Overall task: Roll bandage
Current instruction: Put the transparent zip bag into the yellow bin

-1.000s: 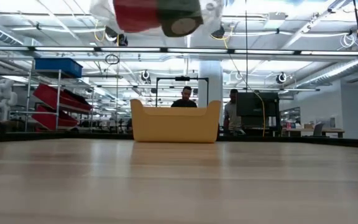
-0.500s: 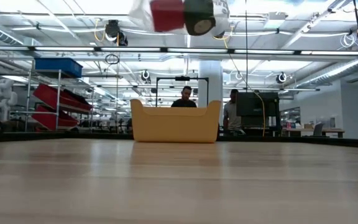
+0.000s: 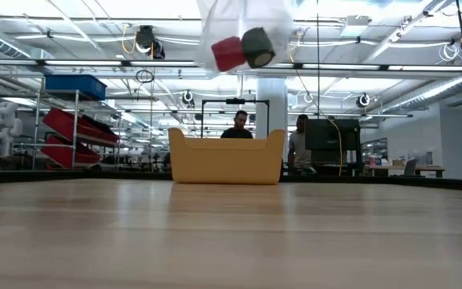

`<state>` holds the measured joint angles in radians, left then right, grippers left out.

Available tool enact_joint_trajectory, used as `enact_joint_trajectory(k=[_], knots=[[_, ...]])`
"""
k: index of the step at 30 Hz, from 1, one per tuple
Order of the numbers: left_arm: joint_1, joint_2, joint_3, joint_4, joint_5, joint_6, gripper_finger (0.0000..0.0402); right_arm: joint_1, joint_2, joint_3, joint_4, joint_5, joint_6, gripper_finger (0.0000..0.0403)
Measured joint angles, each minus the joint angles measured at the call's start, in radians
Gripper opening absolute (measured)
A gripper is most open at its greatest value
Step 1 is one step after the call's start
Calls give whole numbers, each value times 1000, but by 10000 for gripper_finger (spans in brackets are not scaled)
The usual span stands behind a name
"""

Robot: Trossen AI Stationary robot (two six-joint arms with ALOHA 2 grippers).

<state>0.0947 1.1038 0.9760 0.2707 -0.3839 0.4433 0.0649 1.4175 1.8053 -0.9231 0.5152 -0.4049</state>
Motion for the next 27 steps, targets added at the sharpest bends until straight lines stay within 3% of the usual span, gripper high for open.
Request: enact_joint_trajectory(k=[12,20,27], knots=[[357,28,0,-86,306,-173,0,-450,48,-62,136,-474,-105,0],[464,133,0,-105,413,-229,0,-634,71,-256,329,-634,-82,0],[492,244,0,-120,416,-247,0,-717,72,-413,458,-705,-69,0]])
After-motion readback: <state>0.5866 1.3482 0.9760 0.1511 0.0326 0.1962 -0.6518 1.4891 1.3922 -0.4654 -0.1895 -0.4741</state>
